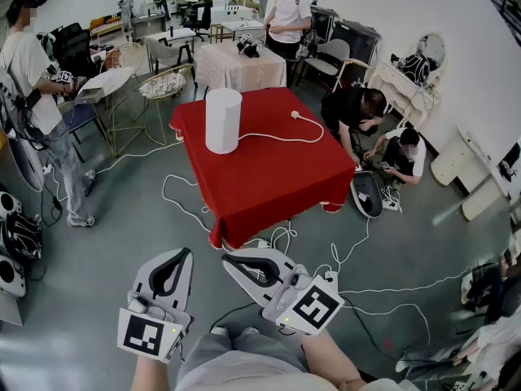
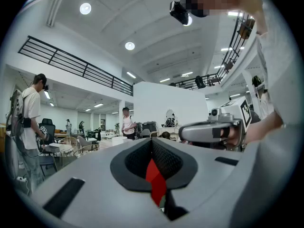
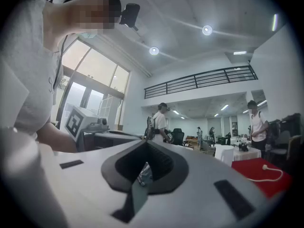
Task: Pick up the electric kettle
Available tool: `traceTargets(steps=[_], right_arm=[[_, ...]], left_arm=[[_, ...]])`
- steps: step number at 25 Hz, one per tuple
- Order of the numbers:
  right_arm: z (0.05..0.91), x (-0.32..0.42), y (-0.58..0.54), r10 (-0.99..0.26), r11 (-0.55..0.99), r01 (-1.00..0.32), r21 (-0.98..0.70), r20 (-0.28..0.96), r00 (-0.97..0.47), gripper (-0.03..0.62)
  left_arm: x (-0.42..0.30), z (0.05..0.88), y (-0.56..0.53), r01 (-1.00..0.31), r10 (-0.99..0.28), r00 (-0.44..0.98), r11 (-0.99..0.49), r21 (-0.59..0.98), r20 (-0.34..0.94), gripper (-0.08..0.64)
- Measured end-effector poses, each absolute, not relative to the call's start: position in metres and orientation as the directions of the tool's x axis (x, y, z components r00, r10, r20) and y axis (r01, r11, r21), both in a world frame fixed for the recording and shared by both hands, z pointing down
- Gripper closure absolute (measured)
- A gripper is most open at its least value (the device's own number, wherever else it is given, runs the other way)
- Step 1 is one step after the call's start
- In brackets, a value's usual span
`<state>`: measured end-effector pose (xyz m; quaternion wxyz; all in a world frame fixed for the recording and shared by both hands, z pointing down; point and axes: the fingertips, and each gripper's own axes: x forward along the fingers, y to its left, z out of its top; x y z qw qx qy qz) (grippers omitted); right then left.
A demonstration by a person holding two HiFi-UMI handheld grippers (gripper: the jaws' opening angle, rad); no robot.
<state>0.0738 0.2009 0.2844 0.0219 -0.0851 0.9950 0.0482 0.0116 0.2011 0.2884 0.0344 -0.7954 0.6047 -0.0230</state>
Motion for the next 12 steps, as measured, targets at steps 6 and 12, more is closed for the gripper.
traceTargets(steps=[6, 12], right_arm=[[0.285, 0.085, 0.204, -0.173, 0.98, -0.178, 0.088, -0.058, -0.983, 0.586], [0.287, 0.095, 0.203, -0.166, 0.981, -0.171, 0.091, -0.063, -0.984, 0.586]], left_arm=[[0.024, 0.288, 0.204, -0.957, -0.962, 0.274, -0.273, -0.097, -0.004, 0.549], [0.036, 0.289, 0.202, -0.957, -0.962, 0.274, -0.272, -0.099, 0.001, 0.549]])
